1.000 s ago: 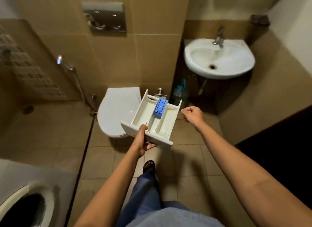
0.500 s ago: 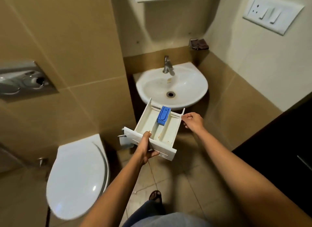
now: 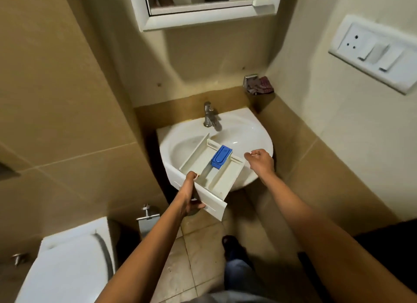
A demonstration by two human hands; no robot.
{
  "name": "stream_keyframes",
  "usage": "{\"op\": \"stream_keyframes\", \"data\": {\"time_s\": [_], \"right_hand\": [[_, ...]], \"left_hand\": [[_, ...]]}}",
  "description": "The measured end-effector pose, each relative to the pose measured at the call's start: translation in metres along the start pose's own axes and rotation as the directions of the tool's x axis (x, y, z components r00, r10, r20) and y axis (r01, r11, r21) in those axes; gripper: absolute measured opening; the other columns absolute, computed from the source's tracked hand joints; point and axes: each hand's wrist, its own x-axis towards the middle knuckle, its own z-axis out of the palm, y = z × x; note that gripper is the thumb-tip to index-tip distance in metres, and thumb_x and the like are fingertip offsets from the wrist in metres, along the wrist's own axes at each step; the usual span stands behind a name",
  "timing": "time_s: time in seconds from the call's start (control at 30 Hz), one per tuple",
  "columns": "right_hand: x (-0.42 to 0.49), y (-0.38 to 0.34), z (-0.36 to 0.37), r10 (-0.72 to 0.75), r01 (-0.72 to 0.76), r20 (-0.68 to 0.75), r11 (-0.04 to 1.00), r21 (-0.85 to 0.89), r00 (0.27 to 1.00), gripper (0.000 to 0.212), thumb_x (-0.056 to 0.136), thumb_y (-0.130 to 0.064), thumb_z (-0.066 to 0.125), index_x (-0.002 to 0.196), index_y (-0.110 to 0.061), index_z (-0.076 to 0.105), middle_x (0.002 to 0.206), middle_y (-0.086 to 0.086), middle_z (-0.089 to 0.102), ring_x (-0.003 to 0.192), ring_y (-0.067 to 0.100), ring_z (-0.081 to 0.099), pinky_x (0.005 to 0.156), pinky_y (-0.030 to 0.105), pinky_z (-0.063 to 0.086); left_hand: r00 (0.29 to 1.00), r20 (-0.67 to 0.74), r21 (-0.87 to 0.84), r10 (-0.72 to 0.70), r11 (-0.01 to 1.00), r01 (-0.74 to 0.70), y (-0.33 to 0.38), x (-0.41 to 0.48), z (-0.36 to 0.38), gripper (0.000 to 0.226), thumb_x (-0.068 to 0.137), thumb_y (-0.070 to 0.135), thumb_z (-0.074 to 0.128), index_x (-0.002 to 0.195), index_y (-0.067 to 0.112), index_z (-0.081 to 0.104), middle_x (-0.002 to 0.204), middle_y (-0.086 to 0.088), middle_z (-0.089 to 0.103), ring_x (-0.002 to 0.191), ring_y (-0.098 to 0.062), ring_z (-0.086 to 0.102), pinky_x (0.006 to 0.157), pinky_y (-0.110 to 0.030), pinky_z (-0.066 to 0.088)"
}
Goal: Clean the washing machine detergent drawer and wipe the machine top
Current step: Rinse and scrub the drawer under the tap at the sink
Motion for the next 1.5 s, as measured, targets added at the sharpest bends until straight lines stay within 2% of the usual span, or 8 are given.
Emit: {"op": "stream_keyframes", "data": {"time_s": [0.2, 0.33, 0.47, 0.63, 0.93, 1.27, 1.4, 1.5], "right_hand": [[0.091, -0.029, 0.007, -0.062, 0.079, 0.119, 0.986, -0.145, 0.991, 0.030, 0.085, -0.026, 0.064, 0.106, -0.005, 0.062, 0.108, 0.009, 0.064, 0.102, 0.026, 0.058, 0.080, 0.025, 0.040], [0.132, -0.046, 0.013, -0.053, 0.114, 0.223, 0.955, -0.272, 0.973, 0.015, 0.084, -0.020, 0.060, 0.076, -0.009, 0.055, 0.081, 0.010, 0.057, 0.077, 0.025, 0.052, 0.065, 0.026, 0.037], [0.162, -0.058, 0.024, -0.051, 0.177, 0.316, 0.906, -0.384, 0.947, 0.036, 0.082, -0.017, 0.055, 0.053, -0.014, 0.035, 0.060, 0.009, 0.038, 0.061, 0.024, 0.038, 0.055, 0.030, 0.028], [0.191, -0.065, 0.040, -0.065, 0.185, 0.358, 0.932, -0.312, 0.931, 0.030, 0.085, -0.014, 0.059, 0.094, 0.015, 0.061, 0.098, 0.032, 0.062, 0.094, 0.042, 0.060, 0.080, 0.042, 0.049], [0.212, -0.115, 0.082, -0.299, 0.370, 0.422, 0.924, -0.097, 0.856, 0.041, 0.085, -0.020, 0.070, 0.120, -0.001, 0.060, 0.106, 0.012, 0.069, 0.098, 0.021, 0.063, 0.080, 0.020, 0.043], [0.209, -0.136, 0.126, -0.384, 0.487, 0.355, 0.829, -0.273, 0.852, 0.016, 0.089, -0.013, 0.064, 0.095, 0.002, 0.066, 0.081, 0.009, 0.065, 0.066, 0.018, 0.055, 0.043, 0.015, 0.031], [0.217, -0.132, 0.133, -0.421, 0.511, 0.313, 0.799, -0.317, 0.851, 0.015, 0.090, -0.009, 0.060, 0.095, 0.003, 0.067, 0.090, 0.016, 0.071, 0.075, 0.027, 0.067, 0.061, 0.028, 0.055], [0.224, -0.126, 0.132, -0.410, 0.489, 0.304, 0.832, -0.262, 0.860, 0.016, 0.091, -0.004, 0.057, 0.103, 0.001, 0.067, 0.094, 0.014, 0.070, 0.075, 0.019, 0.065, 0.058, 0.023, 0.049]], "left_hand": [[0.997, -0.066, -0.002, -0.049, 0.999, 0.049, 0.032, 0.044, 0.040, 0.055, 0.085, 0.054, 0.053, 0.116, 0.008, 0.050, 0.106, -0.017, 0.058, 0.099, -0.033, 0.060, 0.080, -0.050, 0.058], [0.992, -0.058, 0.017, -0.111, 0.994, 0.112, 0.048, 0.065, 0.060, 0.052, 0.082, 0.055, 0.054, 0.104, 0.008, 0.055, 0.093, -0.012, 0.051, 0.089, -0.030, 0.057, 0.084, -0.053, 0.056], [0.987, -0.061, 0.069, -0.146, 0.986, 0.150, 0.059, 0.080, 0.069, 0.055, 0.082, 0.059, 0.051, 0.100, 0.008, 0.057, 0.096, -0.015, 0.053, 0.090, -0.032, 0.060, 0.083, -0.052, 0.056], [0.985, -0.071, 0.126, -0.159, 0.978, 0.167, 0.078, 0.103, 0.070, 0.059, 0.082, 0.062, 0.050, 0.100, 0.007, 0.061, 0.101, -0.016, 0.058, 0.091, -0.033, 0.061, 0.082, -0.047, 0.058], [0.964, -0.146, 0.221, -0.224, 0.942, 0.252, 0.112, 0.139, 0.065, 0.071, 0.075, 0.070, 0.053, 0.110, 0.007, 0.055, 0.101, -0.009, 0.055, 0.093, -0.031, 0.061, 0.089, -0.041, 0.056], [0.969, -0.139, 0.363, -0.205, 0.899, 0.243, 0.124, 0.166, 0.065, 0.073, 0.080, 0.069, 0.049, 0.126, 0.013, 0.052, 0.129, -0.010, 0.052, 0.107, -0.031, 0.059, 0.091, -0.039, 0.055], [0.965, -0.127, 0.374, -0.231, 0.890, 0.262, 0.124, 0.175, 0.063, 0.085, 0.067, 0.075, 0.052, 0.126, 0.013, 0.053, 0.130, -0.012, 0.053, 0.104, -0.030, 0.061, 0.090, -0.039, 0.056], [0.964, -0.124, 0.390, -0.235, 0.882, 0.265, 0.126, 0.177, 0.066, 0.075, 0.076, 0.070, 0.052, 0.122, 0.012, 0.052, 0.120, -0.006, 0.053, 0.102, -0.028, 0.059, 0.089, -0.035, 0.056]]}}
